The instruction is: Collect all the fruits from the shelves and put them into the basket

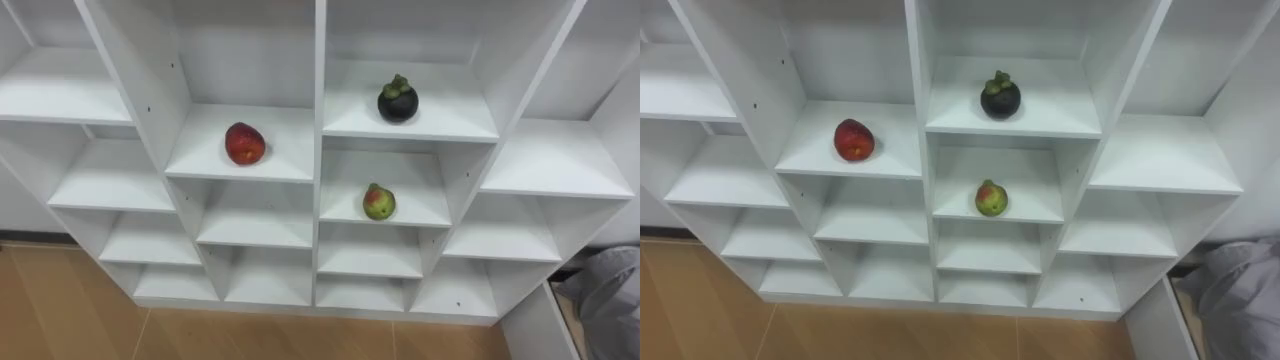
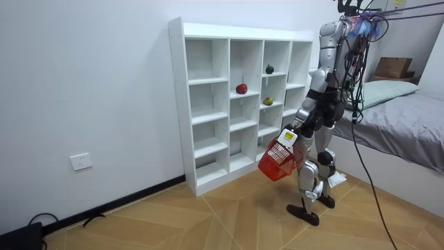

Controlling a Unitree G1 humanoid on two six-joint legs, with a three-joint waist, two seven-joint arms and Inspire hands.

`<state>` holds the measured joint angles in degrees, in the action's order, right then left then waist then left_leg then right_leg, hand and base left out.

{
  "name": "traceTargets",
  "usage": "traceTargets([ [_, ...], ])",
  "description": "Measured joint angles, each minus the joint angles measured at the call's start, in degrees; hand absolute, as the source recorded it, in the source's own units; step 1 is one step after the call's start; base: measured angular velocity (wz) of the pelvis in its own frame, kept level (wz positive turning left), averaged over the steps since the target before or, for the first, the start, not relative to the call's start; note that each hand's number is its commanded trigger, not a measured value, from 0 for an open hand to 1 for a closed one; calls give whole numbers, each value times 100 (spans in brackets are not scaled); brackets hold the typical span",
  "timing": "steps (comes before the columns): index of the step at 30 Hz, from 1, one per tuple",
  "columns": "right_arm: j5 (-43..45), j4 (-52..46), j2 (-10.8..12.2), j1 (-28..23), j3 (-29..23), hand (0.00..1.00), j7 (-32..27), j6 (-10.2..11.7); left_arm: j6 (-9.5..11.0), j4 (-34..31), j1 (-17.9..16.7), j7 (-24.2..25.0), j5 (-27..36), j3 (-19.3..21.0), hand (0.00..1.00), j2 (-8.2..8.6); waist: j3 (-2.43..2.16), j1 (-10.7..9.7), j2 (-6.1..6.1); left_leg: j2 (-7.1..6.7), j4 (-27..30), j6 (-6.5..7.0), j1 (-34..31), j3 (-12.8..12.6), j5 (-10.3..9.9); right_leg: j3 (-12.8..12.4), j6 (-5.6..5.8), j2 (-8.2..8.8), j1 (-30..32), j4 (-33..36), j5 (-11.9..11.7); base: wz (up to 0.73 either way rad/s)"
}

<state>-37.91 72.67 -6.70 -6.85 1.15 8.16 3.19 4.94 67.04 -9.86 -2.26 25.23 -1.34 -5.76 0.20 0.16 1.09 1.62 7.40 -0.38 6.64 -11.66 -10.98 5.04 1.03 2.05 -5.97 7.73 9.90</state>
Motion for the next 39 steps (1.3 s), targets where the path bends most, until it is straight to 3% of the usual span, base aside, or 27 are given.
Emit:
traceTargets([
  [21,-265,16,3,-20,-5,0,-25,-6,0,-9,-22,-79,-34,108,100,1,2,0,-3,3,2,0,-2,-2,-6,26,0,-3,10,-3,0,0],
  [24,-439,17,5,-63,-153,0,-205,-6,5,-8,-49,-136,9,193,100,5,1,-3,-21,1,2,-1,17,-2,-7,31,0,-3,-18,1,0,0],
  [30,-476,-335,-25,-154,-969,0,-808,0,7,-3,-149,-263,3,701,100,-23,21,-129,-13,2,7,-3,101,-2,-12,18,3,-2,-102,7,6,0],
  [35,-81,-1225,-71,-113,-1590,0,-1560,109,39,-9,-209,-225,-115,1084,100,-119,16,-169,70,4,26,-1,84,-24,-11,-23,4,-2,-12,44,10,-5],
  [39,530,-2046,-79,-71,-1589,0,-2152,211,39,1,-205,-218,-240,1067,100,-196,11,-148,145,4,23,0,61,-76,-10,-80,2,-5,66,108,9,-9],
])
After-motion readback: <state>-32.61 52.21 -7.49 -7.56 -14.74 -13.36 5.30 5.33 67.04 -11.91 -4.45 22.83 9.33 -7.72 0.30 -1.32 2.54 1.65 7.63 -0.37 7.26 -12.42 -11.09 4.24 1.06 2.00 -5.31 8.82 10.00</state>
